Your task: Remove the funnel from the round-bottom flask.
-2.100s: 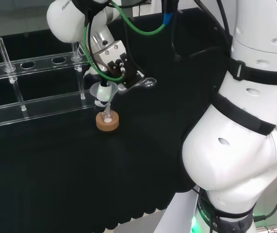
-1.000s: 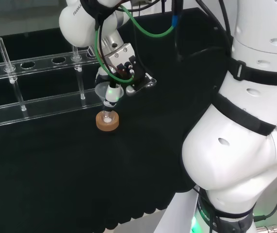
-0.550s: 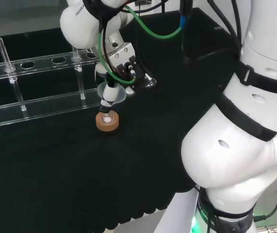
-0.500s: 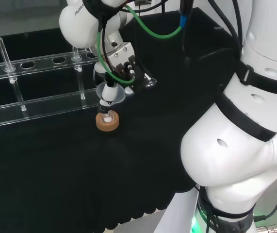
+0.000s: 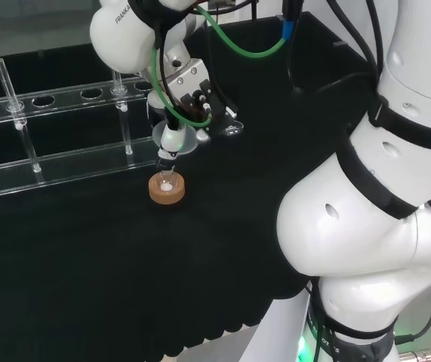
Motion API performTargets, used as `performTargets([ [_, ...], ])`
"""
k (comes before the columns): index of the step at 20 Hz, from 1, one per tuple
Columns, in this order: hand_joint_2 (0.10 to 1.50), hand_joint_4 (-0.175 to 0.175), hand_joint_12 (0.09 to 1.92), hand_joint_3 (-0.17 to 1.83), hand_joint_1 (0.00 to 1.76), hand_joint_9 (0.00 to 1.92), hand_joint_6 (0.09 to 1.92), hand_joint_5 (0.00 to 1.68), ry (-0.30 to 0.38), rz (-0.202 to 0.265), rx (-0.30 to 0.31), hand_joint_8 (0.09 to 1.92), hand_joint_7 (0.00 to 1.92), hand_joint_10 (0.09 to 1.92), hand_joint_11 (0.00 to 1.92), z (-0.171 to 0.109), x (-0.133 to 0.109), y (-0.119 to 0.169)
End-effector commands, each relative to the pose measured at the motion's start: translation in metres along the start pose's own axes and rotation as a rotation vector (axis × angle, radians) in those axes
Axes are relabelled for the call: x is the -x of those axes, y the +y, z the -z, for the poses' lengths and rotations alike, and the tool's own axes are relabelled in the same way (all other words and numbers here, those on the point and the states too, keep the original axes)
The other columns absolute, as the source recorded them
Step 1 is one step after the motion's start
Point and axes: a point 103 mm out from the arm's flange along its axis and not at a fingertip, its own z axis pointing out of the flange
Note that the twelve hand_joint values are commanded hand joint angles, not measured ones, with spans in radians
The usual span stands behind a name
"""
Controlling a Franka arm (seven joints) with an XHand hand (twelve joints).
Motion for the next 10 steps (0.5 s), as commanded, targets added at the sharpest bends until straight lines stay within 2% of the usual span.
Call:
performTargets([
  [1, 1.05, 0.175, 1.09, 0.06, 1.04, 1.30, 0.90, 1.04, -0.126, -0.048, -0.004, 0.67, 0.91, 0.29, 0.87, 0.039, 0.006, -0.014],
  [10, 1.05, 0.175, 1.08, 0.05, 1.04, 1.30, 0.90, 1.04, -0.155, -0.072, -0.044, 0.67, 0.90, 0.28, 0.88, 0.067, 0.004, -0.023],
])
